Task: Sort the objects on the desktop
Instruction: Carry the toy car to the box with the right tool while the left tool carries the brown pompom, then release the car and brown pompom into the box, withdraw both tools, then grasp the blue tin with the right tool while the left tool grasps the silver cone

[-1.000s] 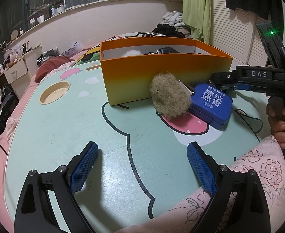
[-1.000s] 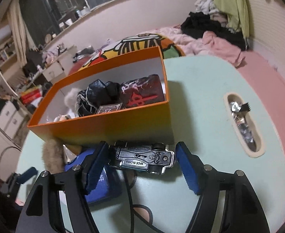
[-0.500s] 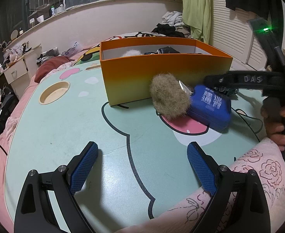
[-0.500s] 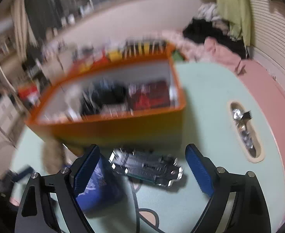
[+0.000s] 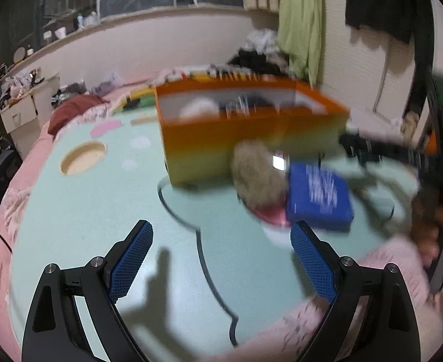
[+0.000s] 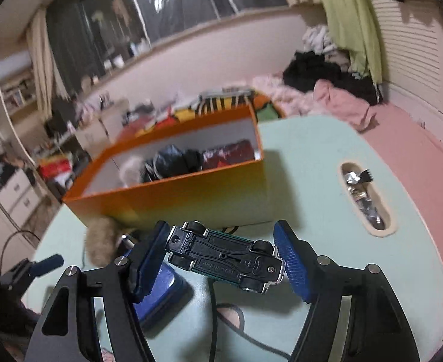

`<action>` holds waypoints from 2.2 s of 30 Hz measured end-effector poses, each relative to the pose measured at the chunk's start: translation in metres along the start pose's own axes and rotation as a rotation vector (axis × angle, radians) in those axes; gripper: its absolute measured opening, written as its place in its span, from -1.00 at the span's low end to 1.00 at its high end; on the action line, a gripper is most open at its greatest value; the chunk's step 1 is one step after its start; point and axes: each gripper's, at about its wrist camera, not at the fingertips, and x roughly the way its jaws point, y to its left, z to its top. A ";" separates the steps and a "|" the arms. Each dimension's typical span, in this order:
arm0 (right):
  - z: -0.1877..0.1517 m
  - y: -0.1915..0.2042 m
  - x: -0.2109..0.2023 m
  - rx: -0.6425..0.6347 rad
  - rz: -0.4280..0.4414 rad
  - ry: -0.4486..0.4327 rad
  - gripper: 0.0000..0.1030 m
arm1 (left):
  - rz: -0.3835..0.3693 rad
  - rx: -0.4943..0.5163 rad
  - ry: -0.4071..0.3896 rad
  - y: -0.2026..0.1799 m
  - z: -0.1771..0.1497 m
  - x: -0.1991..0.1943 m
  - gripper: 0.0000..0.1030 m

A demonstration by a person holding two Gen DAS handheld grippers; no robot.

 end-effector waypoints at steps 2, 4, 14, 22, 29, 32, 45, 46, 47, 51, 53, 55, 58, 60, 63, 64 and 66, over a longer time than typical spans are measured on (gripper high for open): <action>-0.001 0.001 0.000 0.003 0.013 0.001 0.38 | -0.050 -0.038 -0.026 0.003 0.015 -0.001 0.80; -0.001 0.002 0.001 -0.001 0.012 0.005 0.38 | -0.098 -0.052 0.006 0.000 0.028 0.010 0.67; 0.000 0.002 0.001 0.015 0.021 0.004 0.38 | -0.152 -0.070 0.155 -0.001 0.021 0.045 -0.54; 0.013 0.013 -0.021 -0.017 0.062 -0.088 0.38 | -0.147 -0.056 -0.002 0.011 0.034 -0.005 -0.55; 0.084 0.042 0.003 -0.052 0.064 -0.151 0.38 | -0.096 -0.085 -0.089 0.012 0.108 0.011 -0.55; 0.100 0.048 0.042 -0.084 -0.005 -0.072 0.41 | -0.055 -0.144 -0.044 0.021 0.119 0.043 -0.27; 0.067 0.038 0.021 -0.074 -0.107 -0.146 0.67 | -0.091 -0.166 -0.125 0.035 0.087 0.029 0.47; 0.064 0.036 0.012 -0.064 -0.071 -0.146 0.77 | -0.088 -0.152 -0.124 0.032 0.086 0.022 0.59; 0.061 0.034 0.004 -0.062 -0.033 -0.129 0.81 | -0.087 -0.129 -0.111 0.028 0.080 0.015 0.60; 0.028 0.042 -0.014 -0.139 0.058 0.005 0.86 | -0.091 -0.056 0.023 0.015 0.035 0.008 0.61; 0.007 0.049 -0.015 -0.188 0.068 0.068 0.86 | -0.074 -0.036 0.078 0.012 0.014 0.010 0.61; -0.014 0.054 -0.012 -0.240 0.061 0.129 0.86 | -0.032 -0.022 0.130 0.009 -0.008 0.020 0.64; -0.042 0.061 0.006 -0.335 -0.022 0.215 0.86 | 0.054 0.050 0.059 -0.004 -0.021 0.023 0.72; -0.046 0.059 0.013 -0.343 -0.047 0.228 0.94 | 0.058 0.066 0.067 -0.007 -0.021 0.025 0.75; -0.044 0.057 0.015 -0.341 -0.042 0.231 0.97 | 0.050 0.052 0.070 -0.003 -0.027 0.027 0.78; -0.044 0.057 0.014 -0.339 -0.041 0.228 0.97 | 0.050 0.052 0.069 -0.004 -0.028 0.027 0.78; -0.044 0.056 0.014 -0.338 -0.039 0.224 0.97 | 0.049 0.054 0.068 -0.004 -0.031 0.026 0.78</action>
